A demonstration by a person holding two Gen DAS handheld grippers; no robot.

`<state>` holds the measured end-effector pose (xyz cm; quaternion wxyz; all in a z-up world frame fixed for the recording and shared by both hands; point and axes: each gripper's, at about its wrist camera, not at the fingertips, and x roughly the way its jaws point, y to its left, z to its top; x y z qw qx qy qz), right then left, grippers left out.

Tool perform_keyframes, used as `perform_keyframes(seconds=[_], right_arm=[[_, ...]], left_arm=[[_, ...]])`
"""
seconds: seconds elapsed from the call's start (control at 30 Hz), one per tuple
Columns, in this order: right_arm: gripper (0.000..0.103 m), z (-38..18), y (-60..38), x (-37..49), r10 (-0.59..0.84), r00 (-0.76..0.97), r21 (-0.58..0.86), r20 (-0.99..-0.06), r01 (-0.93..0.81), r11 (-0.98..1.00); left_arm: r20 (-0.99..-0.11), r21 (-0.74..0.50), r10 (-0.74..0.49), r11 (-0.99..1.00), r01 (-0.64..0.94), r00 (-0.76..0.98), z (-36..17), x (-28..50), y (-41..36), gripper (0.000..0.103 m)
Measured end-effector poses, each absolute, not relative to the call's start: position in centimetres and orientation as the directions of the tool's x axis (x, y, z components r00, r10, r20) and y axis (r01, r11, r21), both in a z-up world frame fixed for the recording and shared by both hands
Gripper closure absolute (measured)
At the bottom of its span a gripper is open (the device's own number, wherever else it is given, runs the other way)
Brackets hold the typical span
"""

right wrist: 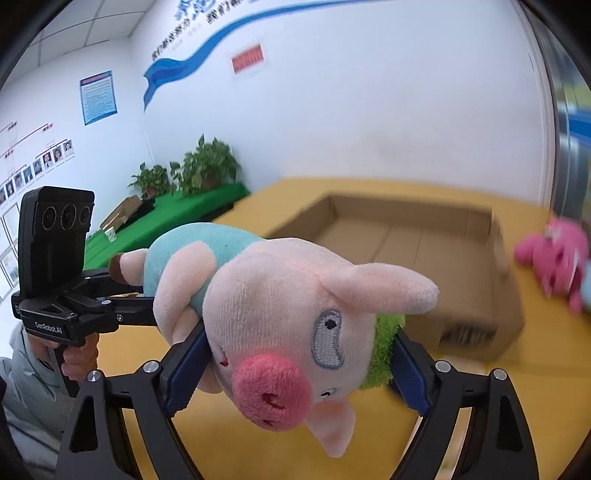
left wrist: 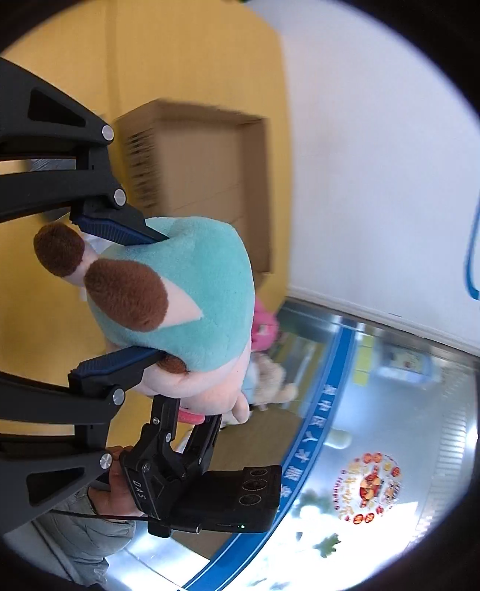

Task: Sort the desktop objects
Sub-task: 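Lift the pig plush with the right gripper and carry it over the box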

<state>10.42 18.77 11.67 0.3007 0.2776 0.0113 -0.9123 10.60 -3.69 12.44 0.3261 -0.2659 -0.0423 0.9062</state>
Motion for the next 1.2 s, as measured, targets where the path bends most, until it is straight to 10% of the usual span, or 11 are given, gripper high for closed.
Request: perform_keyframes(seconds=[0.53,1.2], right_arm=[[0.015,25.9,13.3,-9.1,-0.588,-0.725,0.056,-0.36,0.612,-0.789],[0.016,1.7,10.9,-33.1,-0.526,-0.538,0.288,-0.659,0.466,-0.837]], left_arm=[[-0.319,-0.184,0.573,-0.818,-0.544,-0.755,23.9,-7.0,-8.5,0.054],[-0.744,-0.347,0.41,-0.912,-0.22,-0.528,2.0,-27.9,-8.3,0.053]])
